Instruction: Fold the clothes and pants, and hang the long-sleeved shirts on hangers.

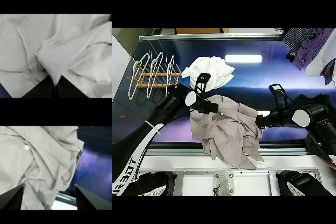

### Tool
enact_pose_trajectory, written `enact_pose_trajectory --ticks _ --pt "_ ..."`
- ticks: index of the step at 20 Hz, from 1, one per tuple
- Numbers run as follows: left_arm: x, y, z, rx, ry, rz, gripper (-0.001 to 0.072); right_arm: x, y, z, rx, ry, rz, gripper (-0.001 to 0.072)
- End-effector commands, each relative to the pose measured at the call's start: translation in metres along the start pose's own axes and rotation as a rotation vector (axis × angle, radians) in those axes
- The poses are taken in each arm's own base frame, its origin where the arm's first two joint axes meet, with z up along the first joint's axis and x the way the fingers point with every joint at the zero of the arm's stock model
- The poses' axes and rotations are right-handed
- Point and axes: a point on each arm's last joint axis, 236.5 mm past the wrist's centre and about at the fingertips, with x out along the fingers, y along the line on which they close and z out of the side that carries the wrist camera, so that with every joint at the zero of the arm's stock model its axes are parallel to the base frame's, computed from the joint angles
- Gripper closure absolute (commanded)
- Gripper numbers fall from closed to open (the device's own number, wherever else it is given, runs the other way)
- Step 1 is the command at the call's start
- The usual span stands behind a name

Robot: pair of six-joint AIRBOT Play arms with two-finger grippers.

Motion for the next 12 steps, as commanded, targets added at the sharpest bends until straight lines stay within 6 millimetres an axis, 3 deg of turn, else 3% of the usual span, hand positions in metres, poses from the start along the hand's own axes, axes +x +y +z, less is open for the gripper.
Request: enact_pose_trajectory --ticks 1,3,7,10,12 --pt "0.012 0.002 -0.012 0.018 0.043 0.011 0.0694 -0.012 0.005 0.007 -0.171 -0.021 0.008 0.0038" --pt "0.012 0.002 -0.012 0.017 0.042 0.011 0.0693 -0.009 0.005 0.011 -0.26 -0.017 0.006 0.0038" --pt "0.012 0.002 -0.014 0.016 0.05 0.013 0.0694 0.038 -0.004 0.003 -0.513 0.119 0.017 0.0038" --pt "0.012 0.002 -0.014 0.016 0.05 0.013 0.0694 0.077 -0.017 0.013 -0.5 0.18 0.016 0.0038" --pt "0.012 0.002 -0.014 0.016 0.05 0.013 0.0694 0.09 -0.027 0.031 -0.487 0.187 0.016 0.0038"
